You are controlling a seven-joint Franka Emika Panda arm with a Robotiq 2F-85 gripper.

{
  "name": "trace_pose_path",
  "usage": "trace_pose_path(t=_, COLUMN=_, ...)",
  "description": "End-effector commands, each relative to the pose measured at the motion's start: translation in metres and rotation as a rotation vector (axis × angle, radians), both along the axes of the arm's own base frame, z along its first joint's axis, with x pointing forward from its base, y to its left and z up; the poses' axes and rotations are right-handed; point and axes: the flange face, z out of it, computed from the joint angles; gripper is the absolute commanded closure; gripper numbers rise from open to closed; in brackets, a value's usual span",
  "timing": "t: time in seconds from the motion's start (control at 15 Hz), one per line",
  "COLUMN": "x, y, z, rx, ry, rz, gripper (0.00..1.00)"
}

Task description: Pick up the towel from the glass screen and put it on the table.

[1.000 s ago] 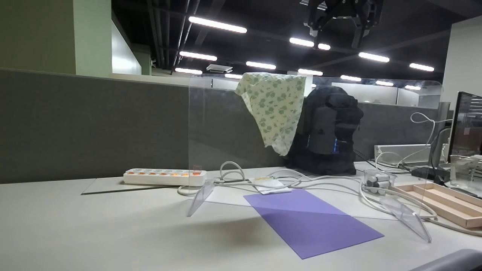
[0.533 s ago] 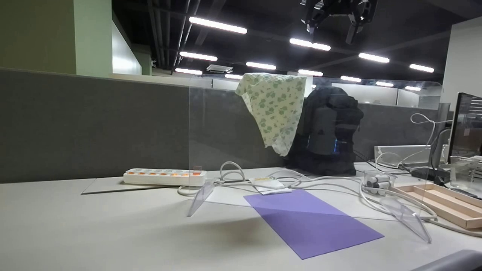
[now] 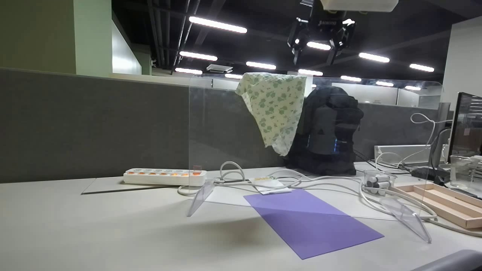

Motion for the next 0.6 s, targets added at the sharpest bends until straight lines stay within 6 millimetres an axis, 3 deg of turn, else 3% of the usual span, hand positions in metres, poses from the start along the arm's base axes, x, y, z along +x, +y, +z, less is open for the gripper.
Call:
trace_pose_path(t=0.0, x=0.039, y=0.001, z=-0.023, rx=0.024, ry=0.03, rz=0.021, gripper=0.0)
trace_pose_path(t=0.27, x=0.057, y=0.009, z=-0.028, rx=0.023, ry=0.034, rz=0.065, gripper=0.0)
trace_pose_path(t=0.33, x=0.06, y=0.012, z=-0.027, rx=0.028, ry=0.032, rz=0.073, gripper=0.25)
trace_pose_path(t=0.4, x=0.061, y=0.014, z=-0.027, rx=0.029, ry=0.03, rz=0.082, gripper=0.26)
trace_pose_path(t=0.53, x=0.063, y=0.02, z=-0.028, rx=0.029, ry=0.034, rz=0.097, gripper=0.4)
